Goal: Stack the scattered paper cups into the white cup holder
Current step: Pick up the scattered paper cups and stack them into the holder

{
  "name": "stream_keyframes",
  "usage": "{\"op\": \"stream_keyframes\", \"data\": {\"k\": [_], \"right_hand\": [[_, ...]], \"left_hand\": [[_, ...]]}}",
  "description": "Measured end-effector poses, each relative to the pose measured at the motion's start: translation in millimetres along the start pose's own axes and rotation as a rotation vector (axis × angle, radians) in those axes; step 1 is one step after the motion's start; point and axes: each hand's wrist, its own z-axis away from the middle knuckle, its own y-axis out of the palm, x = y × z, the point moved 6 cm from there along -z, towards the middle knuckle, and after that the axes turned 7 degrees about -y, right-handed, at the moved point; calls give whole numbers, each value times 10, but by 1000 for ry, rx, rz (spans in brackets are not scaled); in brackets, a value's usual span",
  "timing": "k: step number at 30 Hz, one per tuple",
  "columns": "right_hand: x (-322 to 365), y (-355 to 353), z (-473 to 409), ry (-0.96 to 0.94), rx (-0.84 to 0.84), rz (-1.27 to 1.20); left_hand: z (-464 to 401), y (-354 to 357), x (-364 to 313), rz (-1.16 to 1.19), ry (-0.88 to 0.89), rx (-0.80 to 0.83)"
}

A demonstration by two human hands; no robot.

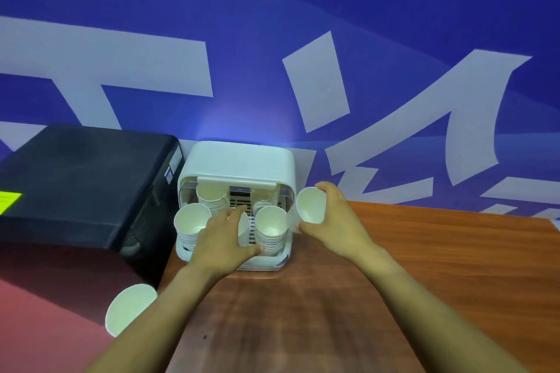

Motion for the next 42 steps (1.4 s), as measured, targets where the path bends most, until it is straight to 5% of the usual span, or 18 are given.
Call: {"op": "stream_keyframes", "data": {"k": [20,28,36,42], "right_hand": [[116,753,-254,-40,74,119],[187,686,-142,-144,-78,33],[531,905,141,-304,-55,57],[654,1058,217,-237,-4,93]], "left_hand": [[322,-380,574,-10,-158,-15],[750,-492,1013,-127,-329,-48],[946,-294,1438,-216,-425,187],[873,-149,1556,-101,-306,240]]}}
